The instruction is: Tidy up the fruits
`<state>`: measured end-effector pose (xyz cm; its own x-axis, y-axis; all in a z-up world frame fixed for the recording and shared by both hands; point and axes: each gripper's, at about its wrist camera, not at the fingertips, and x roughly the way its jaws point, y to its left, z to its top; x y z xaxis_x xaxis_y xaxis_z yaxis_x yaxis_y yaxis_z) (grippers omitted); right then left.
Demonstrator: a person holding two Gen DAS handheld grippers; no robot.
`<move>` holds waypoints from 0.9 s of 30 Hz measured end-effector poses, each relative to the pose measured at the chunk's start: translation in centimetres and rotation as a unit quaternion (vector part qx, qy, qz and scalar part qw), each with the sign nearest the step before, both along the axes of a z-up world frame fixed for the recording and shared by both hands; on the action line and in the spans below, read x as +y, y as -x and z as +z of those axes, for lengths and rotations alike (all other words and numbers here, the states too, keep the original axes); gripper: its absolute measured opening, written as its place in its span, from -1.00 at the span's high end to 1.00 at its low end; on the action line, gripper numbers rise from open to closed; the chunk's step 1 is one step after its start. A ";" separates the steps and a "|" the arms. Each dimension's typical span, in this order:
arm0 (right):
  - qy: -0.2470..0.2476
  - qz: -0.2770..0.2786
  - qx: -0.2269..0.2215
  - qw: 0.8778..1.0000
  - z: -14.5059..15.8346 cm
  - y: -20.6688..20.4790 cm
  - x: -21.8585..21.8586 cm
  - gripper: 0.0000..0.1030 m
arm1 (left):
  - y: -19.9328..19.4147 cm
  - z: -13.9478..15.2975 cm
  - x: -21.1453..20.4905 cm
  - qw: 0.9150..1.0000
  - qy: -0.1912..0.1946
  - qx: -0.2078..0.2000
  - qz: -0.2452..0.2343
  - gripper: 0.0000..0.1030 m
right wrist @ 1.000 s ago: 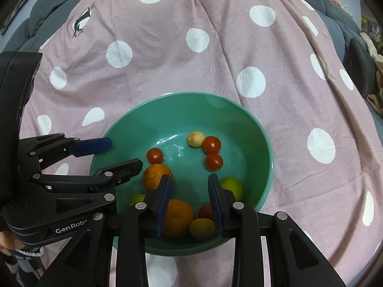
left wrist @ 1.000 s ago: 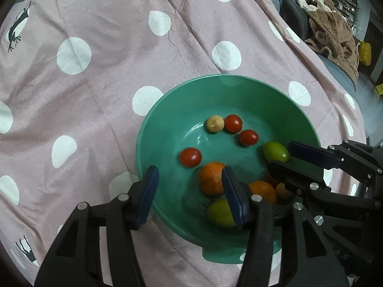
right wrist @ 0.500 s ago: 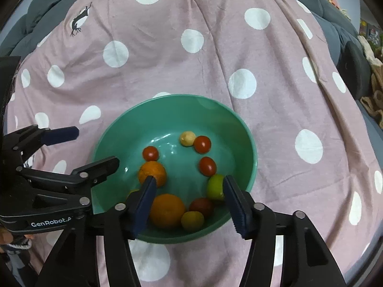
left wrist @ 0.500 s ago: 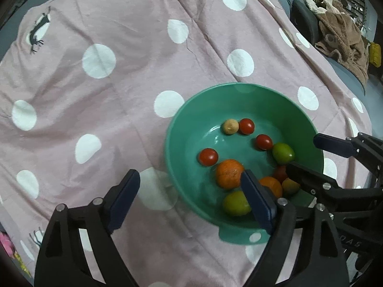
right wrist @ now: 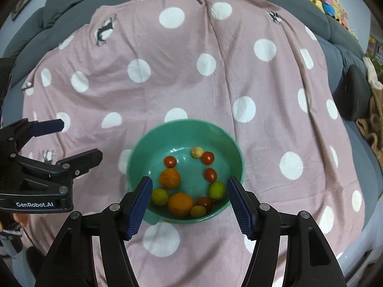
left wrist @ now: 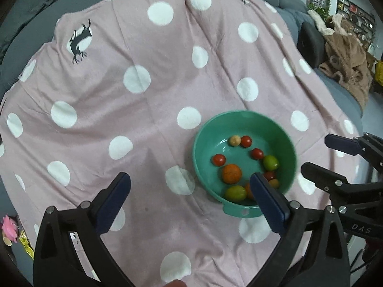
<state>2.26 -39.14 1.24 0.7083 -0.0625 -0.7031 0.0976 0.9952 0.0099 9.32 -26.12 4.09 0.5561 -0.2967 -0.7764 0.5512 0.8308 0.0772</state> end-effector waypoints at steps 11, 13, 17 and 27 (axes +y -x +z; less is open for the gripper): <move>0.028 0.009 -0.006 1.000 5.0 1.1 1.0 -0.26 | 0.0 4.7 0.9 1.000 -0.003 0.005 0.028 -0.95; 0.029 0.012 -0.009 0.999 5.3 1.3 1.1 -0.26 | 0.2 5.2 1.0 1.000 0.000 0.004 0.031 -0.95; 0.031 0.015 -0.012 0.999 5.7 1.5 1.2 -0.26 | 0.4 5.6 0.9 1.000 0.002 0.007 0.028 -0.95; 0.031 0.014 -0.016 0.999 6.1 1.6 1.2 -0.26 | 0.6 6.5 -0.2 1.000 -0.002 -0.009 0.025 -0.95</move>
